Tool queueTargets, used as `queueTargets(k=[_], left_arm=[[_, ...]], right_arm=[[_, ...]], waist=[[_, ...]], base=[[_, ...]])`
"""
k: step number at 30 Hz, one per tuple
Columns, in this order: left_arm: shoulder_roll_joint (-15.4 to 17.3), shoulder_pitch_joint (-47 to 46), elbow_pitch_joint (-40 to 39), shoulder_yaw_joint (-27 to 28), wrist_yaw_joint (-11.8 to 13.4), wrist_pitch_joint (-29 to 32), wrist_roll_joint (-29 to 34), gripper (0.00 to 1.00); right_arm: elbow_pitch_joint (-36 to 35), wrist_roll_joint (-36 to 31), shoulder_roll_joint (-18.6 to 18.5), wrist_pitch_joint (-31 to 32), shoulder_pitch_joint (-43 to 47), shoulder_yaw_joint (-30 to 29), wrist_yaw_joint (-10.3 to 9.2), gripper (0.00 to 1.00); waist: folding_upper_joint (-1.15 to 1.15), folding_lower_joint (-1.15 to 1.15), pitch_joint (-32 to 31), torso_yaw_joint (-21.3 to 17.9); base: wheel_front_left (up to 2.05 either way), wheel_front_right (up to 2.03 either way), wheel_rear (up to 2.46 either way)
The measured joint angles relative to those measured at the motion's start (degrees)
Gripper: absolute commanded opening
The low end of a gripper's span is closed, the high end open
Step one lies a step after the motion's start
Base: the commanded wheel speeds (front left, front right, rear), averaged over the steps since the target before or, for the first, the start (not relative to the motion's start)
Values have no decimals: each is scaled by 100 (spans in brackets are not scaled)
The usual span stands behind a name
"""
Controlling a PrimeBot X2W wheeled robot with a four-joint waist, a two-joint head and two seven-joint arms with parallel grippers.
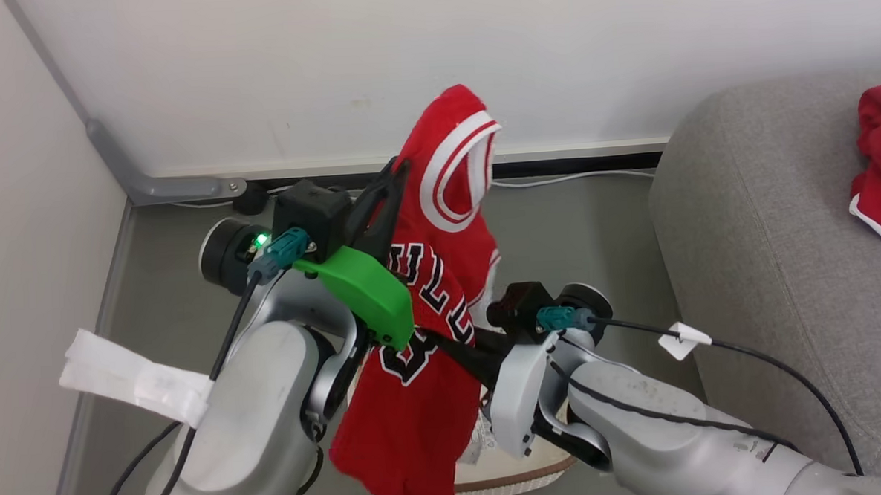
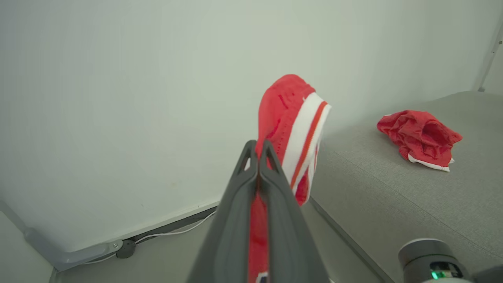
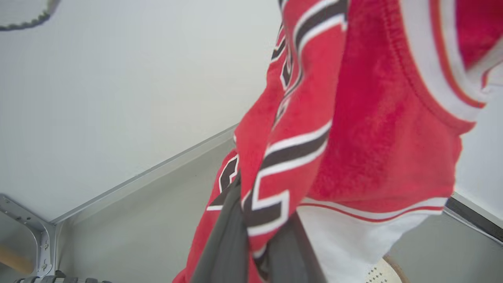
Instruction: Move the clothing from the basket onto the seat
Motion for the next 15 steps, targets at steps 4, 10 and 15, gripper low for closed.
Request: queueTargets(k=[4, 10, 15], left_arm=[[103, 211, 52, 126, 68, -55, -53, 100], [230, 430, 91, 202, 97, -234, -53, 100], [286, 628, 92, 220, 114, -398, -53, 100]], right_arm=[[-78, 57, -144, -1, -76, -163, -1, 0], [-377, 77, -464, -1, -121, -710, -1, 0], [-791, 65, -700, -1, -169, -1322, -18, 0]], waist=[[0, 0, 7, -134], [0, 0, 10, -347], [0, 0, 0, -527]], base=[[0, 0, 0], [0, 0, 0], [0, 0, 0]])
